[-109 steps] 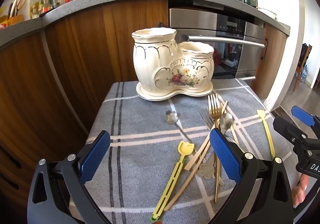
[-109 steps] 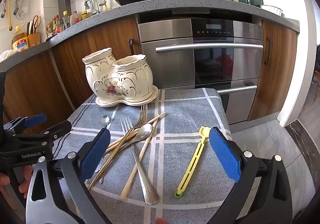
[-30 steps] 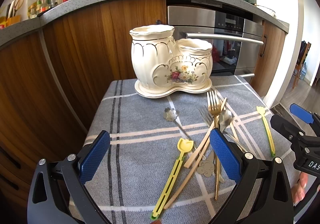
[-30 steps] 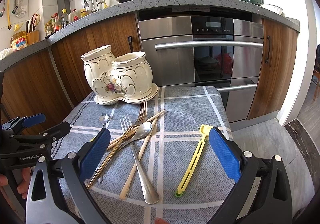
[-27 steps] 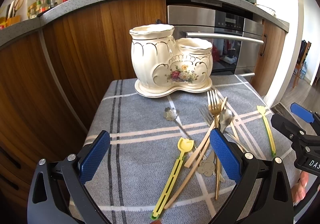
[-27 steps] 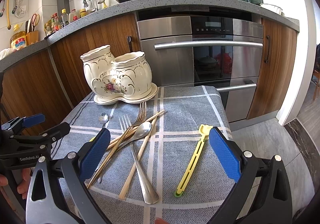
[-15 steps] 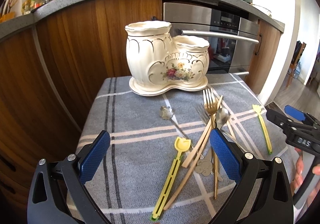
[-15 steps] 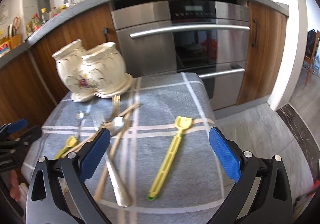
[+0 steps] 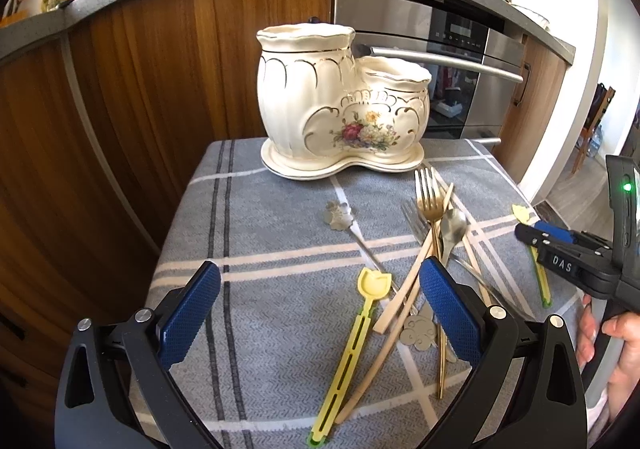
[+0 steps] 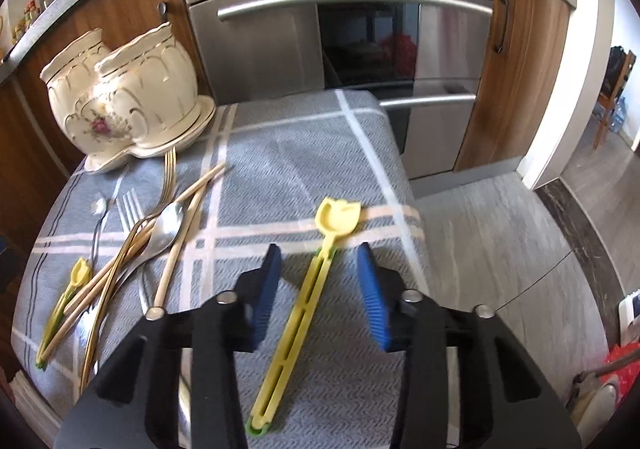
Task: Organize utensils
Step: 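Grasp the yellow plastic utensil by its handle with the right gripper, then grasp a gold fork with the left gripper while the right gripper holds the yellow utensil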
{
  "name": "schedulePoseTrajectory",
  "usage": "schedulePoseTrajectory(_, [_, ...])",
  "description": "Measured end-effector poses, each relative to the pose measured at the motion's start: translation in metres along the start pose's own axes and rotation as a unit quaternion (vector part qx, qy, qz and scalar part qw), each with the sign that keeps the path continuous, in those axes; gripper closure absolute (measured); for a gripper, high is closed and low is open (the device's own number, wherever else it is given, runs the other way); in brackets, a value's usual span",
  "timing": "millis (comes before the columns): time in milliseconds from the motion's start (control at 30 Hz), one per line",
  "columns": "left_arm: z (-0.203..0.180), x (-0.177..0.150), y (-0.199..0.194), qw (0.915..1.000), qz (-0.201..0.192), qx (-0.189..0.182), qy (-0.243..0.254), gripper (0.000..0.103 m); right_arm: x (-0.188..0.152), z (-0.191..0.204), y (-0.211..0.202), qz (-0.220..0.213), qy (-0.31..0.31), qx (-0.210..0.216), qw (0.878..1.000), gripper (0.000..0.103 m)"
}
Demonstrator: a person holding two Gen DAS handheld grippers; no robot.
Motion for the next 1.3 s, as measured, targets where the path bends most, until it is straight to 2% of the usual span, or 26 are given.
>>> schedulePoseTrajectory(67, [0.0, 0.0, -0.001, 1.0, -0.001, 0.002, 0.001, 0.004, 0.001, -0.001, 0.002, 0.002, 0.002, -0.007, 1.0, 0.078])
schedulePoseTrajectory(100, [0.0, 0.0, -0.001, 1.0, -0.001, 0.001, 0.002, 0.004, 0.001, -0.001, 0.002, 0.0, 0.001, -0.013, 1.0, 0.079])
schedulePoseTrajectory(400, [0.0, -0.002, -0.002, 1.0, 0.0, 0.001, 0.006, 0.004, 0.006, 0.002, 0.008, 0.008, -0.007, -0.029, 1.0, 0.079])
schedulePoseTrajectory(433, [-0.001, -0.002, -0.002, 1.0, 0.001, 0.002, 0.008, 0.004, 0.006, 0.003, 0.008, 0.008, -0.009, -0.032, 0.999, 0.081])
schedulePoseTrajectory(467, [-0.002, -0.002, -0.002, 1.0, 0.002, 0.002, 0.01, 0.004, 0.006, 0.004, 0.008, 0.008, -0.012, -0.033, 0.999, 0.089])
schedulePoseTrajectory(567, [0.0, -0.002, 0.0, 1.0, 0.005, 0.004, 0.004, 0.004, 0.005, 0.007, 0.007, 0.007, -0.021, -0.035, 0.999, 0.093])
schedulePoseTrajectory(700, [0.006, -0.001, 0.004, 0.9992, 0.013, -0.032, -0.019, 0.004, 0.005, 0.002, 0.004, 0.004, 0.0, -0.013, 1.0, 0.094])
schedulePoseTrajectory(767, [0.008, -0.001, 0.007, 0.9988, 0.015, -0.039, -0.025, 0.004, 0.008, 0.0, -0.003, -0.012, 0.006, -0.004, 1.0, 0.094])
schedulePoseTrajectory(900, [0.002, 0.0, 0.014, 0.9985, 0.025, -0.049, -0.009, 0.007, 0.014, -0.002, -0.022, -0.048, 0.014, 0.016, 0.999, 0.094])
schedulePoseTrajectory(1000, [-0.01, 0.004, 0.017, 0.9982, 0.027, -0.051, 0.015, 0.008, 0.015, -0.004, -0.03, -0.058, 0.017, 0.025, 0.998, 0.093])
schedulePoseTrajectory(1100, [-0.024, 0.009, 0.023, 0.9972, 0.03, -0.051, 0.047, 0.018, 0.015, -0.006, -0.035, -0.065, 0.022, 0.035, 0.997, 0.093])
schedulePoseTrajectory(1300, [-0.055, 0.027, 0.038, 0.9918, 0.04, -0.096, 0.074, 0.022, 0.015, -0.009, -0.046, -0.08, 0.024, 0.051, 0.995, 0.093])
Point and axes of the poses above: each gripper's, at about its wrist camera, not at the fingertips, and y roughly the way its jaws point, z to its left, x to its top, the point moved 7 cm from there along y, roughly the way its jaws point, and after that the axes turned 8 degrees about z, right-handed, at the moved point
